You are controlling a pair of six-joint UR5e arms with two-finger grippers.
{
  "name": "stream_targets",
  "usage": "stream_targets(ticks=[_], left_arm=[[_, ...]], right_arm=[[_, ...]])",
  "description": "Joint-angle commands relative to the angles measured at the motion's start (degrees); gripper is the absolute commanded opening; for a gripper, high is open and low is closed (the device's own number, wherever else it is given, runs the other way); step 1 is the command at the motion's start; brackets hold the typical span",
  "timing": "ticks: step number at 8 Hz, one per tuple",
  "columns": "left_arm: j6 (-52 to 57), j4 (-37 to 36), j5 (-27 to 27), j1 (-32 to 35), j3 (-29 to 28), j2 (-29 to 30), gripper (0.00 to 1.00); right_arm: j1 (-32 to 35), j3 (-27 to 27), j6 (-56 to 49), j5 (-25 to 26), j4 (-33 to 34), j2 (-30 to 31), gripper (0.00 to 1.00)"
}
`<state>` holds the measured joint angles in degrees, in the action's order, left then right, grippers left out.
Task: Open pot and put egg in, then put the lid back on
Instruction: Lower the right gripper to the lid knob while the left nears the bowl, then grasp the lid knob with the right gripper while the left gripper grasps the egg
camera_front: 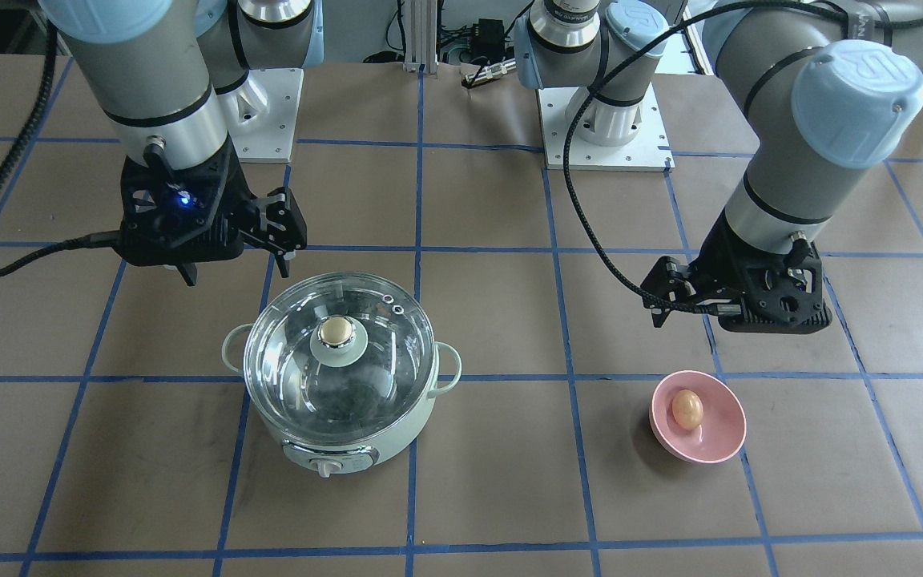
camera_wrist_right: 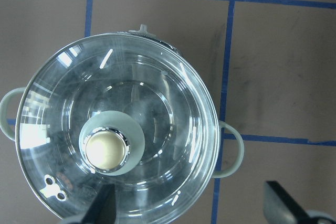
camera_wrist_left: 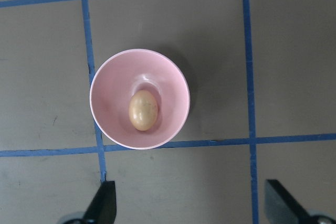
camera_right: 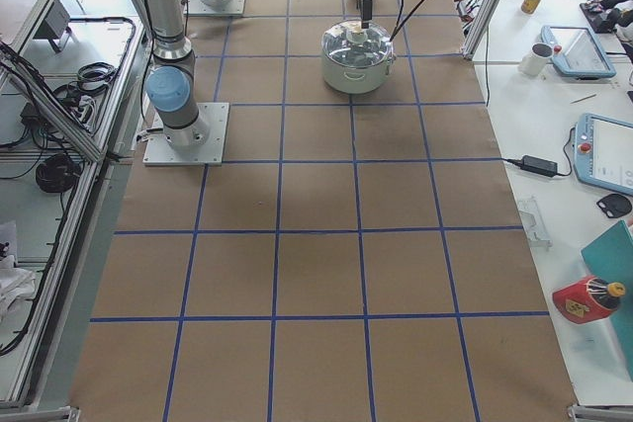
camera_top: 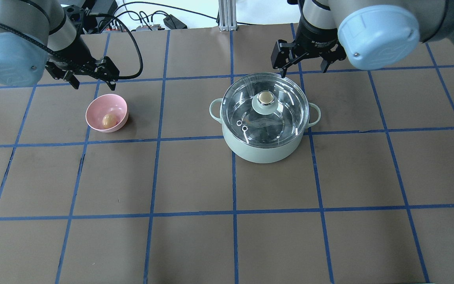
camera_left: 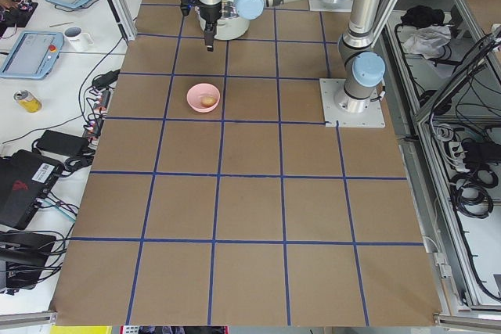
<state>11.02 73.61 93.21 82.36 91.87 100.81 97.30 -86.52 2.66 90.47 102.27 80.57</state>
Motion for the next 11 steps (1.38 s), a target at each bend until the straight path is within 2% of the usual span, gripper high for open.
stream_targets(ticks=[1,3,6,9,10,11], left_arm=[[3.99,-4.94,0.57,-3.51,0.94,3.76,1.0],[4.53,-8.64,0.4,-3.87,0.95,7.19,1.0],[5.5,-12.51,0.48,-3.87,1.91,10.44,1.0],[8.57,-12.7,0.22,-4.22,3.23,11.16,1.0],[9.88,-12.61,0.13,-4.66,3.23,12.12,1.0],[10.24,-12.78,0.04,-5.36,3.14,13.61,1.0]], right_arm=[[3.14,-0.05,7.52,-0.12,2.58,-3.91,1.0],[6.49,-0.05,13.57,0.24,5.82,-7.34,1.0],[6.68,-0.92,14.04,0.32,5.57,-8.93,1.0],[6.68,-2.95,14.04,0.32,5.75,-9.2,1.0],[6.68,-2.95,14.13,0.15,5.84,-9.2,0.95],[6.68,-2.78,14.13,-0.11,5.84,-9.2,0.72]])
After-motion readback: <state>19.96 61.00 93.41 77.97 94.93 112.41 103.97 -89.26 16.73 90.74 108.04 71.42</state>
